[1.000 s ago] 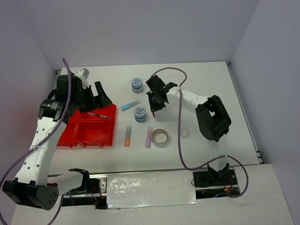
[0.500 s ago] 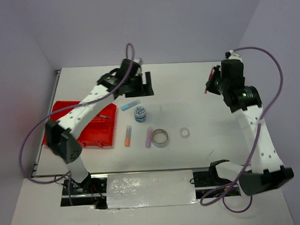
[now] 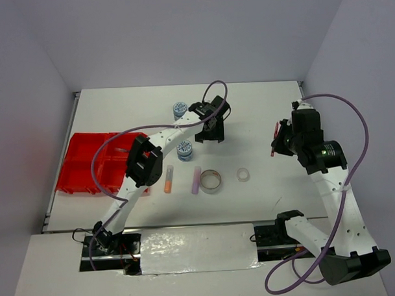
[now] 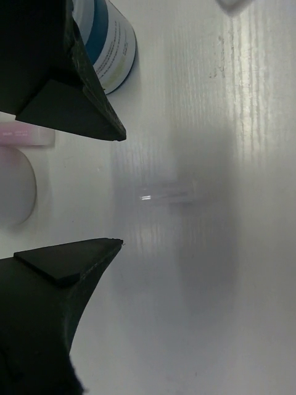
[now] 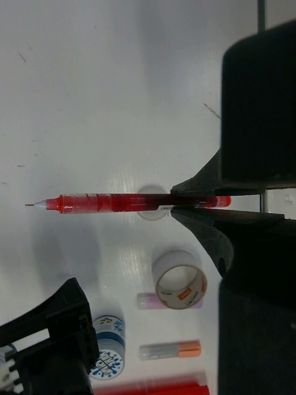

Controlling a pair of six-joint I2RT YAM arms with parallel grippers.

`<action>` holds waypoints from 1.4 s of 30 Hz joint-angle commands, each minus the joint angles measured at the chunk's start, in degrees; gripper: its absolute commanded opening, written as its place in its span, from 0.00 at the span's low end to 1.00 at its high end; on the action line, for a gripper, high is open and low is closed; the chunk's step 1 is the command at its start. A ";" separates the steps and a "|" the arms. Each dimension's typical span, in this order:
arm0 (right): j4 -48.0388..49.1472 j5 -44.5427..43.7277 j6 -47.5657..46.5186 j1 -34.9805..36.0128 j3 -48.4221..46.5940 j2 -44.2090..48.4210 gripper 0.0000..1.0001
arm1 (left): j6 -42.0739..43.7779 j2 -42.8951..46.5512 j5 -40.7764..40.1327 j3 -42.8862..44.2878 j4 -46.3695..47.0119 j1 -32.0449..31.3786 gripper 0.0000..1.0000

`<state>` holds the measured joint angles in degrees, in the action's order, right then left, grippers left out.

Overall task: Sort the stationery into containers
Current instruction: Close the pen cap on the pen.

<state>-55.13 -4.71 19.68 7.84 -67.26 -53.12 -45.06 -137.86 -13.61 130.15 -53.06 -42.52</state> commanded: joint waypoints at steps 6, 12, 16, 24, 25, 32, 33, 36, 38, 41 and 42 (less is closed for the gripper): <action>0.56 7.07 -2.98 -0.28 -0.14 2.06 0.00 | -1.26 -2.32 -2.65 0.47 3.11 0.16 0.74; 1.52 12.78 -2.11 0.16 0.20 1.71 0.00 | -1.44 -4.95 -2.65 0.89 4.11 0.25 0.70; 1.61 14.20 -2.02 0.60 -0.32 1.53 0.00 | -1.26 -7.07 -4.23 1.87 2.70 0.16 0.66; 1.08 16.49 -1.58 2.18 -3.22 1.53 0.00 | -0.82 -9.44 -4.94 -0.42 3.13 0.07 0.61; 1.08 16.57 -1.66 2.44 -3.48 1.44 0.00 | -0.82 -9.79 -4.59 -0.68 3.14 0.07 0.60; 2.40 17.54 -1.49 2.71 -2.70 1.27 0.00 | -1.17 -7.34 -3.10 -7.09 5.50 0.07 0.36; 2.75 17.72 -1.58 2.71 -2.61 1.18 0.00 | -1.09 -7.16 -2.83 -7.88 5.60 0.07 0.33; 4.76 20.61 -1.84 2.71 -1.21 1.27 0.00 | -0.30 -6.29 -0.73 -9.03 6.12 0.25 0.03; 6.78 23.85 -2.02 2.71 1.50 1.70 0.00 | 0.41 -4.62 1.20 -10.43 7.00 0.25 0.00; 11.53 28.87 -0.88 2.71 5.89 3.29 0.00 | 1.37 1.96 1.74 -15.87 9.63 0.68 0.00; 13.72 30.01 -0.53 2.62 6.87 4.25 0.00 | 1.46 4.33 2.00 -19.28 11.64 0.86 0.00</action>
<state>-48.51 19.31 18.39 10.15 -63.11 -50.87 -44.91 -136.97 -15.92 117.27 -40.88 -41.80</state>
